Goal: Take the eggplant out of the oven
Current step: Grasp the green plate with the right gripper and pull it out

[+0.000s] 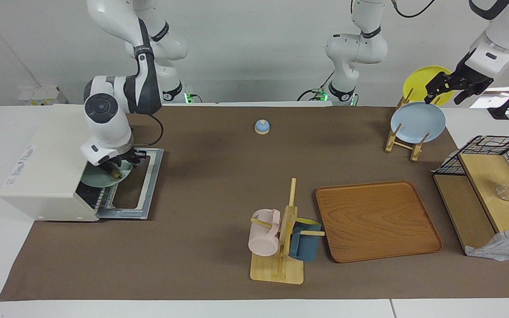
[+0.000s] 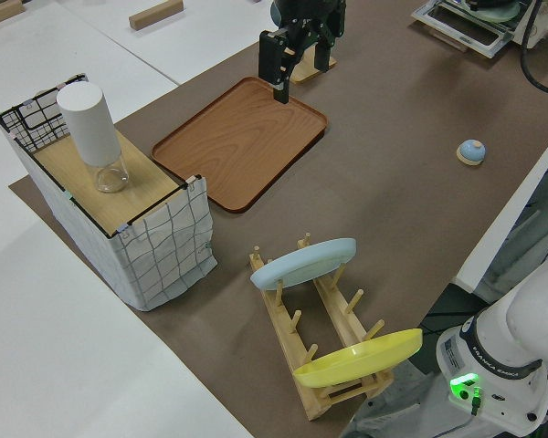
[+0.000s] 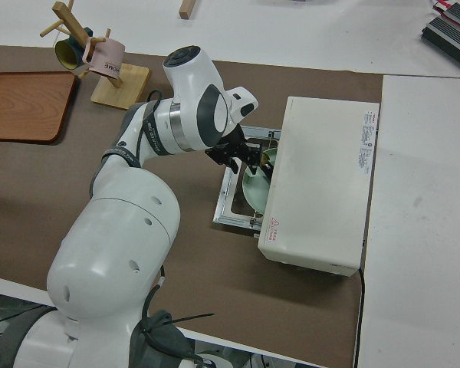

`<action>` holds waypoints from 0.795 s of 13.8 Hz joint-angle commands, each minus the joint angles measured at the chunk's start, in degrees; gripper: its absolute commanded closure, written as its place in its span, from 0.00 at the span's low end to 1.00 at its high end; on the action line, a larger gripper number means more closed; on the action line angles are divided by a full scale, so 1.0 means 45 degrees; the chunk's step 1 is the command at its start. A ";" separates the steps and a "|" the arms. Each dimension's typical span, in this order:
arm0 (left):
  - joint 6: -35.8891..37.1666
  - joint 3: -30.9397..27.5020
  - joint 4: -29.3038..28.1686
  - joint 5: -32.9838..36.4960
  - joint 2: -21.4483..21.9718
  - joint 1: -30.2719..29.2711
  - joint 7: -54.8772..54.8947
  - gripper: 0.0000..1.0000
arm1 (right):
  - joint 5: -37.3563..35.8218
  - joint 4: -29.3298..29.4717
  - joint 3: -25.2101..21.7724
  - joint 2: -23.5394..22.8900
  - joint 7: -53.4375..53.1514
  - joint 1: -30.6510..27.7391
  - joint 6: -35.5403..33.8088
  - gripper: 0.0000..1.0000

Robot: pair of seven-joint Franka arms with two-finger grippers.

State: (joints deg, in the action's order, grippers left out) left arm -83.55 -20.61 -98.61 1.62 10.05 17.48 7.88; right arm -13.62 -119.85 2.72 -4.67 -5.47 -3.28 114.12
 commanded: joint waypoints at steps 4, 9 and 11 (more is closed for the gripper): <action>0.0189 -0.0028 0.0194 0.0148 0.0033 0.0080 0.0027 0.00 | -0.0176 -0.0749 0.0158 0.0568 0.0278 -0.0169 0.0500 0.78; 0.0189 -0.0028 0.0194 0.0148 0.0033 0.0080 0.0046 0.00 | -0.0176 0.0399 0.0256 0.0218 0.0377 0.0784 -0.0200 1.00; 0.0189 -0.0028 0.0194 0.0148 0.0033 0.0061 0.0046 0.00 | -0.0156 0.1337 0.0256 -0.0036 -0.0341 0.1779 -0.1253 1.00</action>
State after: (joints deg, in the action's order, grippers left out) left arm -83.55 -20.61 -98.61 1.62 10.05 17.48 7.88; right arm -13.75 -117.82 3.53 -3.49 -5.07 1.59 112.26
